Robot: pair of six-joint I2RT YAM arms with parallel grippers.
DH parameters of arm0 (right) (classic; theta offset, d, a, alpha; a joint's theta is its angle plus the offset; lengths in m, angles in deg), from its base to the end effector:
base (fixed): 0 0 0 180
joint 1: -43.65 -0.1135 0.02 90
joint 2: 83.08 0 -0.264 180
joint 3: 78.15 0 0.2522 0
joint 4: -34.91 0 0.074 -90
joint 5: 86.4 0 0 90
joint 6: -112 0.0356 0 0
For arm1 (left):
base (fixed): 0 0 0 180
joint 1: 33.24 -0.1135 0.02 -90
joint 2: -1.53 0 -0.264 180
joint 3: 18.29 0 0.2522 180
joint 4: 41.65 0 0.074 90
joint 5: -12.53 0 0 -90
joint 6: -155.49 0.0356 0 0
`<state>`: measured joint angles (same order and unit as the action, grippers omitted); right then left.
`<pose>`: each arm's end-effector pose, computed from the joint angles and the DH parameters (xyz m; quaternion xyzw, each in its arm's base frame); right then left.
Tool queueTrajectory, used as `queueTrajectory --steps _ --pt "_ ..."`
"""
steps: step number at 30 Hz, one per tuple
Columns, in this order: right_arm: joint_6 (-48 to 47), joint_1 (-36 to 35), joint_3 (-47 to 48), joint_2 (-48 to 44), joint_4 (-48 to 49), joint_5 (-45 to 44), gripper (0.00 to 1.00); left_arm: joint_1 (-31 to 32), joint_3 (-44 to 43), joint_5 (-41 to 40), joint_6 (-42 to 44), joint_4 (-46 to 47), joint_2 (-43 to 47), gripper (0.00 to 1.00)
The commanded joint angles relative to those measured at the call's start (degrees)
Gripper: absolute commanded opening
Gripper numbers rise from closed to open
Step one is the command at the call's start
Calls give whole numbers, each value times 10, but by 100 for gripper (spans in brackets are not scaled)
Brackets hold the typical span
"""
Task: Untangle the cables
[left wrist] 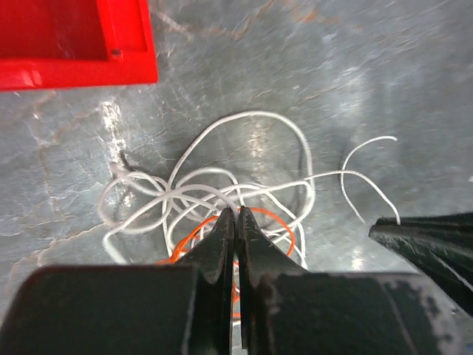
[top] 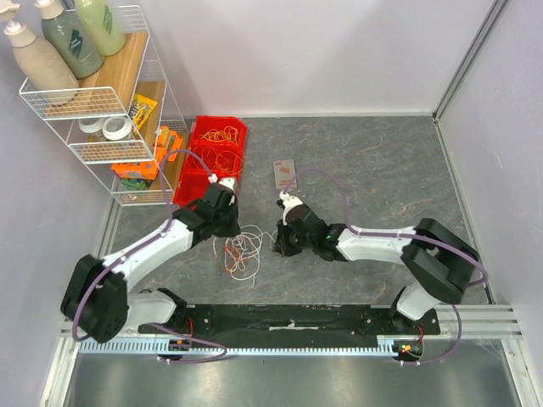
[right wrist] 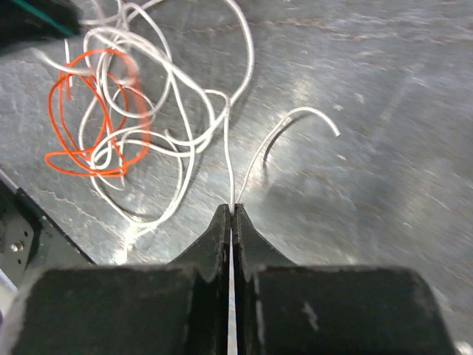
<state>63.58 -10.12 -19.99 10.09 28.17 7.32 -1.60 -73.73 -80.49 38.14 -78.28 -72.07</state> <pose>0.1890 0.2618 0.1595 -0.1100 0.9056 0.3220 0.2532 0.2123 -0.1286 0.1986 0.0277 0.9525 -0.1270 0.2755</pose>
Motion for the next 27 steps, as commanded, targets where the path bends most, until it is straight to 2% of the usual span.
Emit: queueTrajectory --steps 1,5,8,12,15,20,22,27 --pt "-33 2 -27 -98 -69 -110 0 2 -66 -21 47 -15 125 2" --pt "-35 16 -61 -174 -147 -204 0 2 -129 1 92 -12 257 2" --pt "-34 61 -99 -215 -163 -201 0 1 -176 16 111 13 345 2" --pt "-52 92 -129 -269 -184 -207 0 3 -213 69 117 93 406 2" --pt "-62 94 -136 -311 -209 -210 0 1 -258 76 110 96 394 2" --pt "-64 97 -142 -374 -258 -241 0 1 -349 33 114 54 324 2" --pt "-63 97 -140 -390 -275 -241 0 2 -357 -7 125 74 312 2" --pt "-64 97 -146 -417 -272 -216 1 2 -372 -42 129 113 257 2"
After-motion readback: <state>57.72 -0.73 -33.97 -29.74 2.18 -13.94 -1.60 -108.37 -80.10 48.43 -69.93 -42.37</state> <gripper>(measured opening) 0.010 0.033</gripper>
